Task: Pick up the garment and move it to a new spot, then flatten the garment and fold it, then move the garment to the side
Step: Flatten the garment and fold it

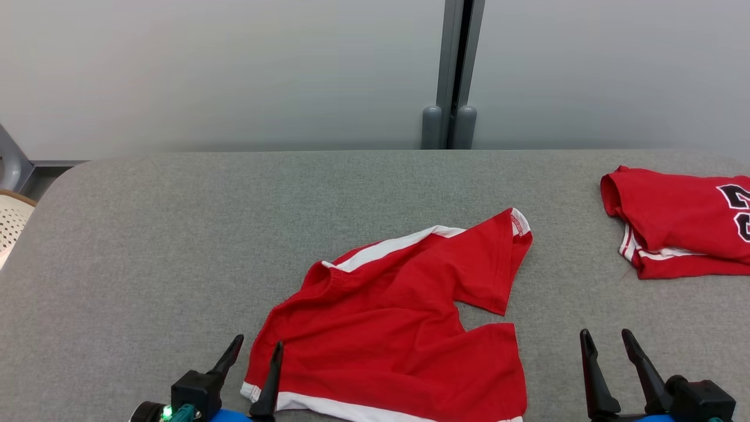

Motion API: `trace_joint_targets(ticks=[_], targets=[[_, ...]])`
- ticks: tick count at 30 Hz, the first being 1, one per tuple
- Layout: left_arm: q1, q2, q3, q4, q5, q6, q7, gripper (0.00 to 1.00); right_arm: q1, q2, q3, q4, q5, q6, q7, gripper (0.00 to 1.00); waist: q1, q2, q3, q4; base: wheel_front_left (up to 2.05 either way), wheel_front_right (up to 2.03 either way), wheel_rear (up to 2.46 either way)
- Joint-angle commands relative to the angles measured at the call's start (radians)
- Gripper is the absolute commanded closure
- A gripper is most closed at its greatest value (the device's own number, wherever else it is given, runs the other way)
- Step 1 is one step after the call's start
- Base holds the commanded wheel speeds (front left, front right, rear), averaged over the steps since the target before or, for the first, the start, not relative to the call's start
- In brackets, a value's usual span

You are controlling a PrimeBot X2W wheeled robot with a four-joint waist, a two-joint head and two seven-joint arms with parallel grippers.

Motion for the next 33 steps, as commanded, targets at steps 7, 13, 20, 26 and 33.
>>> trace_joint_targets(ticks=[7,13,20,26,33], targets=[[0.090,-0.052,0.159,-0.222,0.100,0.012,-0.005,0.00,0.007,0.000,-0.005,-0.016,0.000,0.000,-0.003,0.00,0.0000,-0.0001,-0.020,0.012,0.00,0.00,0.00],[0.134,-0.097,0.302,-0.326,0.178,0.028,-0.005,0.00,0.002,0.000,-0.013,-0.041,0.001,0.000,-0.003,0.00,0.0000,-0.0001,-0.025,0.019,0.00,0.00,0.00],[0.165,-0.118,0.409,-0.362,0.251,0.018,-0.005,0.00,0.019,0.000,-0.026,-0.069,0.013,0.000,-0.003,0.00,0.0000,-0.0001,-0.033,0.023,0.00,0.00,0.00],[0.178,-0.122,0.431,-0.344,0.300,-0.002,-0.005,0.00,0.034,0.000,-0.022,-0.069,0.017,0.000,-0.003,0.00,0.0000,-0.0001,-0.036,0.026,0.00,0.00,0.00],[0.176,-0.133,0.445,-0.333,0.318,-0.015,-0.005,0.00,0.036,0.000,-0.021,-0.065,0.018,0.000,-0.003,0.00,0.0000,-0.0001,-0.034,0.027,0.00,0.00,0.00]])
